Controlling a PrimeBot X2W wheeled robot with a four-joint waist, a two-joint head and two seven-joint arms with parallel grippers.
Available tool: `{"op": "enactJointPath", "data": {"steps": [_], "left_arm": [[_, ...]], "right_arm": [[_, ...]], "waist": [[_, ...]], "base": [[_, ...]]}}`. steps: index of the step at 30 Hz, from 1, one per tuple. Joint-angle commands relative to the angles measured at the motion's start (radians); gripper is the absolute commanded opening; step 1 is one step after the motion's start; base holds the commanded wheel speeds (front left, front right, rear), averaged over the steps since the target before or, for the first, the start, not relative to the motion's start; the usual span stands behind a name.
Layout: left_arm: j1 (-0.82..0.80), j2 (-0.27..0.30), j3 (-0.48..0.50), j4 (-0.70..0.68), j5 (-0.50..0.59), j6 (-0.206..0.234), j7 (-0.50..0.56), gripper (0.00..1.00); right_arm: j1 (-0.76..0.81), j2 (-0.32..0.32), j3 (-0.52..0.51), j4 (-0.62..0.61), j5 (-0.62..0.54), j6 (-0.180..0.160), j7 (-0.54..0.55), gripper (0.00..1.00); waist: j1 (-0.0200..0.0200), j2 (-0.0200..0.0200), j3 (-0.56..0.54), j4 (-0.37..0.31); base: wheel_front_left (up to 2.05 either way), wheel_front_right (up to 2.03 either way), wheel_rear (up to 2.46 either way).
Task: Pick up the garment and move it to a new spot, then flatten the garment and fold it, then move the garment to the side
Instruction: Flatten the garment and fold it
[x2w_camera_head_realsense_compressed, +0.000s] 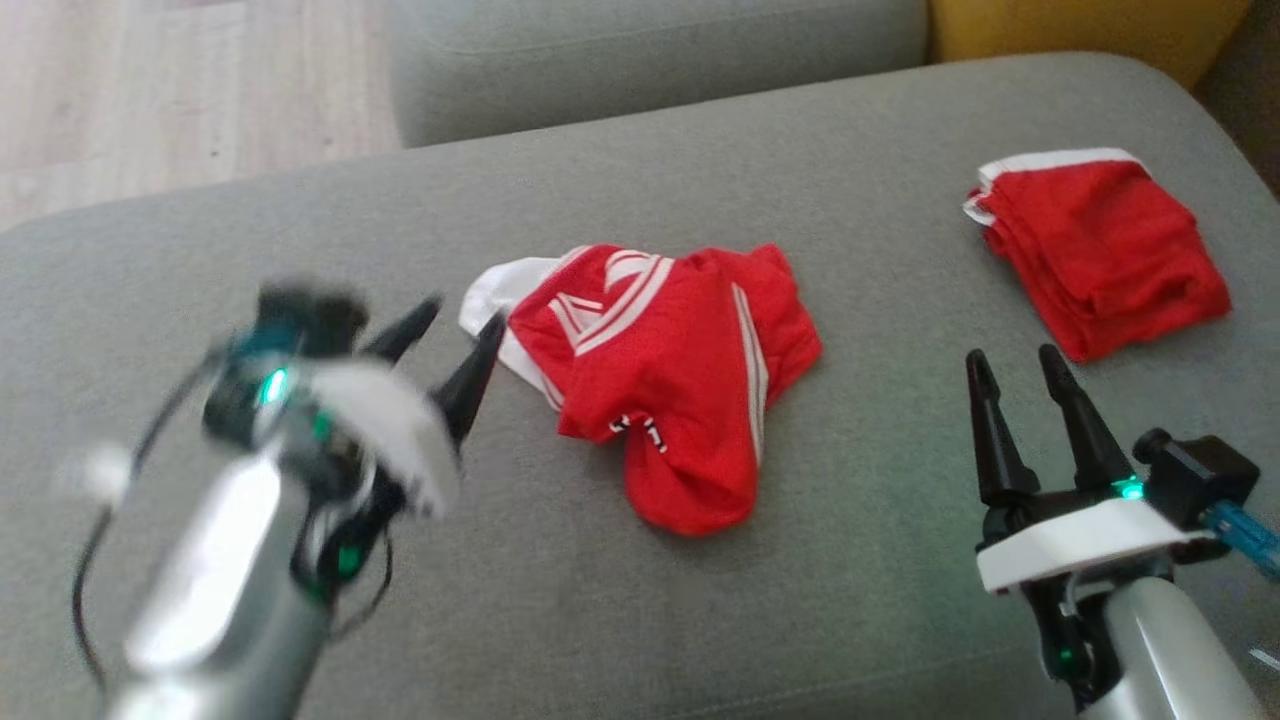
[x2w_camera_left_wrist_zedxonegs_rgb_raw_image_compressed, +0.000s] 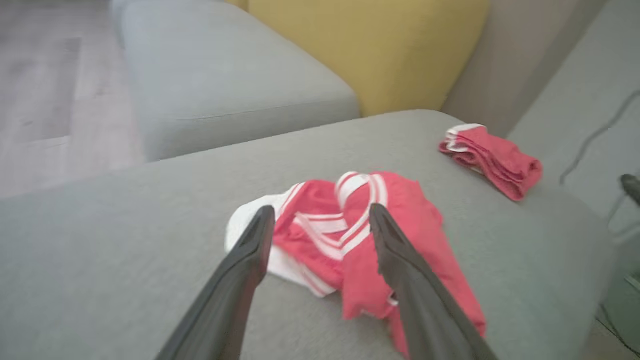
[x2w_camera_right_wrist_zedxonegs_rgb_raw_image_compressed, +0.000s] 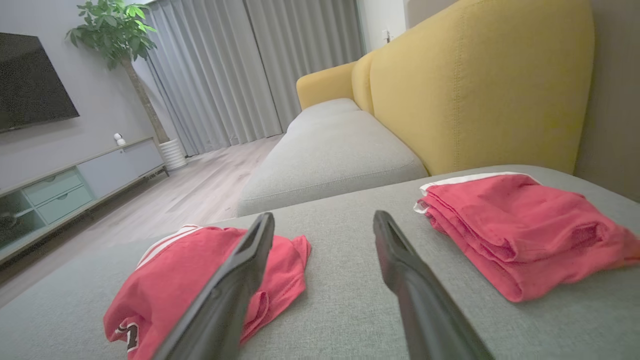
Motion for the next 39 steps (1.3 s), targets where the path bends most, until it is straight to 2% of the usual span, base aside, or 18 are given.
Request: {"op": "enactJointPath", "data": {"steps": [1, 6, 12, 21, 29, 30, 31, 32, 39], "left_arm": [[-0.099, 0.022, 0.02, -0.024, -0.018, -0.015, 0.052, 1.0], [-0.315, 0.01, -0.057, 0.084, -0.117, -0.058, 0.298, 1.0], [-0.507, 0.026, -0.182, 0.217, -0.209, -0.067, 0.486, 1.0], [-0.711, 0.063, -0.392, 0.342, -0.284, -0.068, 0.548, 1.0], [-0.794, 0.079, -0.551, 0.477, -0.316, -0.068, 0.536, 1.0], [-0.799, 0.08, -0.569, 0.486, -0.326, -0.068, 0.537, 0.64], [-0.805, 0.08, -0.584, 0.491, -0.337, -0.068, 0.535, 0.35], [-0.811, 0.08, -0.597, 0.494, -0.347, -0.068, 0.527, 0.0], [-0.846, 0.07, -0.667, 0.452, -0.45, -0.068, 0.43, 0.0]], "right_arm": [[-0.055, 0.009, 0.02, -0.034, -0.007, -0.001, -0.006, 1.0], [-0.089, 0.036, 0.041, -0.02, 0.0, -0.001, -0.021, 1.0], [-0.142, 0.059, 0.068, 0.003, 0.01, -0.001, -0.044, 1.0], [-0.211, 0.088, 0.12, 0.045, 0.035, -0.001, -0.065, 1.0], [-0.239, 0.102, 0.129, 0.05, 0.046, -0.001, -0.068, 1.0], [-0.239, 0.103, 0.128, 0.048, 0.046, -0.001, -0.068, 1.0], [-0.237, 0.104, 0.125, 0.047, 0.045, -0.001, -0.068, 1.0], [-0.235, 0.105, 0.122, 0.046, 0.043, -0.001, -0.068, 1.0], [-0.219, 0.091, 0.098, 0.051, 0.023, -0.001, -0.068, 1.0]], "waist": [[0.0, 0.0, 0.018, -0.025], [0.0, 0.0, 0.065, -0.1], [0.0, 0.0, 0.14, -0.196], [0.0, 0.0, 0.206, -0.3], [0.0, 0.0, 0.23, -0.338], [0.0, 0.0, 0.23, -0.338], [0.0, 0.0, 0.229, -0.337], [0.0, 0.0, 0.226, -0.333], [0.0, 0.0, 0.179, -0.254]], "base": [[0.0, 0.0, 0.0], [0.0, 0.0, 0.0], [0.0, 0.0, 0.0], [0.0, 0.0, 0.0], [0.0, 0.0, 0.0], [0.0, 0.0, 0.0], [0.0, 0.0, 0.0], [0.0, 0.0, 0.0], [0.0, 0.0, 0.0]]}}
